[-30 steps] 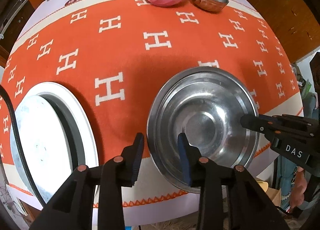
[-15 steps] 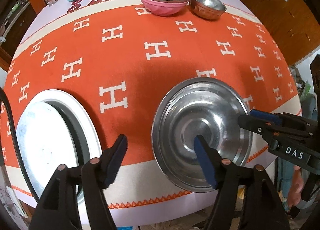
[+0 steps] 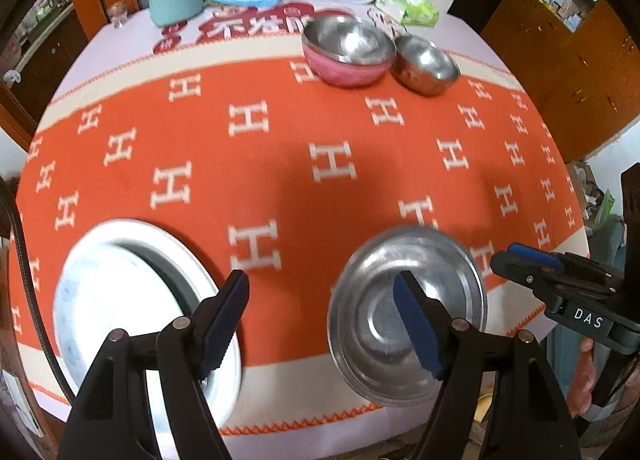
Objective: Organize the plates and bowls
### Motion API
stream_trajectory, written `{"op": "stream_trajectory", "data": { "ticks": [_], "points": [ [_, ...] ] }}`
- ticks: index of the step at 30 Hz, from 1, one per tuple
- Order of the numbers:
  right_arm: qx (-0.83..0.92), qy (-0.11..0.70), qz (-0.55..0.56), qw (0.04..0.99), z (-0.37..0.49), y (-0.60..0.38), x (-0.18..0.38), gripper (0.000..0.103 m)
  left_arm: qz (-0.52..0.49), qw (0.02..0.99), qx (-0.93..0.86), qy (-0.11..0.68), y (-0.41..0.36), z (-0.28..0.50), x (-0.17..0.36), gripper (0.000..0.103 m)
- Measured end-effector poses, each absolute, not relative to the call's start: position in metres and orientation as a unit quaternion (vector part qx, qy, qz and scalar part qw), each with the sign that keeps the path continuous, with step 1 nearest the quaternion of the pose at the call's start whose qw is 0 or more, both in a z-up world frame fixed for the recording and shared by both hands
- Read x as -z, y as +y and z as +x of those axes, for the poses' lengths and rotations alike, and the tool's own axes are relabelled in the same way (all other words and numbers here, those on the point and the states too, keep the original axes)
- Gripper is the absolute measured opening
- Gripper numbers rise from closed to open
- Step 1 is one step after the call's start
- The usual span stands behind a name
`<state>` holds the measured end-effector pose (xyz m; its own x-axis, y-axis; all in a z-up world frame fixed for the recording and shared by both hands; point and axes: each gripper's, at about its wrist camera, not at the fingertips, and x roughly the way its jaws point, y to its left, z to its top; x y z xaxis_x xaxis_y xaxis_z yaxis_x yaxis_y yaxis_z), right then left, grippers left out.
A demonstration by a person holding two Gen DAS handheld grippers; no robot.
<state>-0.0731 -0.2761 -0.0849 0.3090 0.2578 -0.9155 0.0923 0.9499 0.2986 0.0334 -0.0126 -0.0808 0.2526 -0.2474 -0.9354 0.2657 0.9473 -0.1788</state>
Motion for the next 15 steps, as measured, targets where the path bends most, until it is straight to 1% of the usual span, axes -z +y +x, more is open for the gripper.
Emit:
{"op": "stream_trajectory", "data": {
  "ticks": [7, 15],
  "points": [
    [-0.051, 0.578, 0.165, 0.797, -0.04, -0.292, 0.062, 0.038, 0.031, 0.81, 0.161, 0.563, -0.006, 0.07, 0.048, 0.073],
    [-0.045, 0.545, 0.179, 0.818, 0.019, -0.318, 0.003, 0.038, 0.046, 0.837, 0.161, 0.521, 0.0, 0.134, -0.008, 0.074]
  ]
}}
